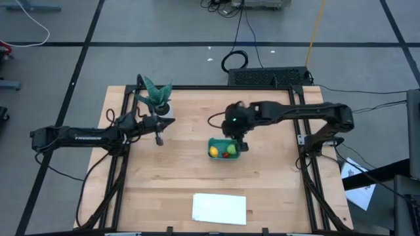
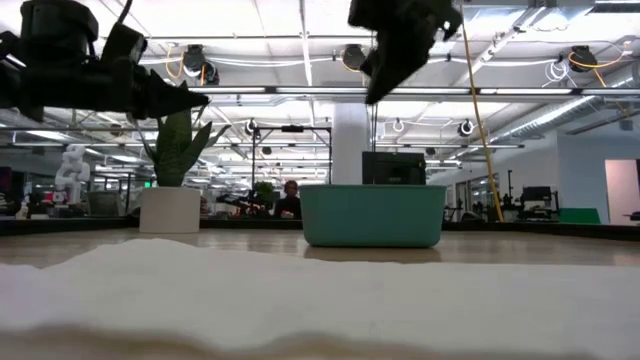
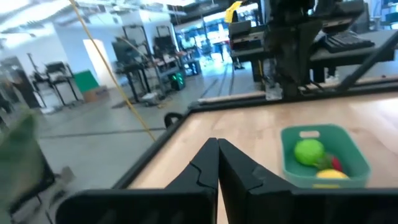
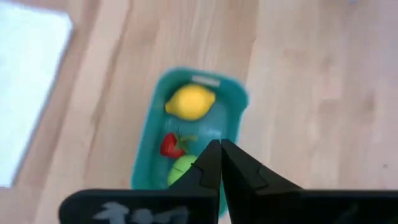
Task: Pick and placing Produce into tupperware
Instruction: Return to Home Position
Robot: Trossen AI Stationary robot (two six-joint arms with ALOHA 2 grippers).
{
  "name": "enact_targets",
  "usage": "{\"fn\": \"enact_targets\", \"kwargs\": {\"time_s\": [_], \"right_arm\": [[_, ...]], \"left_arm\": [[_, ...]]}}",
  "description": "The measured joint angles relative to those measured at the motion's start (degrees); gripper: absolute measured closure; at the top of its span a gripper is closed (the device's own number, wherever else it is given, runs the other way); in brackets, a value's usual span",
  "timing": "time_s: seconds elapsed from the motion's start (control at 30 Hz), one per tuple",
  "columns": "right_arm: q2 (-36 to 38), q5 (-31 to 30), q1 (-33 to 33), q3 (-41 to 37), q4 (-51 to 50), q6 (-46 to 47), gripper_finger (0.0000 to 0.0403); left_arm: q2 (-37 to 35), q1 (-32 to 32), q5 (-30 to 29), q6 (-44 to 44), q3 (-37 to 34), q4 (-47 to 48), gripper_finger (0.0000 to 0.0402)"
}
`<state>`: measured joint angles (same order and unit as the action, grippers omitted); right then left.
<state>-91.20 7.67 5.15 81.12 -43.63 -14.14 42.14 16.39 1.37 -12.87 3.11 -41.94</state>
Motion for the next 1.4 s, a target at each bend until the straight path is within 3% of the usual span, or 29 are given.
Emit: {"fn": "enact_targets", "kwargs": {"time_s": [0.27,0.77,1.03,1.4], "right_arm": [[10.0,-0.1,0.0,-1.8,4.8,3.0,0.0403],[34.8,-3.3,0.3,-25.3,22.9,11.9,0.0403],[48.2,-3.5,-1.0,-38.5,34.0,17.5,0.0403],[61.1,-14.9,-8.2,-52.3,39.4,21.9,0.0403]], "left_arm": [[-7.8,-1.9,-2.6,-2.0,0.0,4.8,0.0399],[-25.7,-2.6,-4.6,0.0,2.4,27.9,0.0399],[-32.7,-2.6,-4.5,-0.3,2.8,34.4,0.0400],[-39.4,-3.7,-3.9,-1.5,2.8,39.8,0.0400]]}}
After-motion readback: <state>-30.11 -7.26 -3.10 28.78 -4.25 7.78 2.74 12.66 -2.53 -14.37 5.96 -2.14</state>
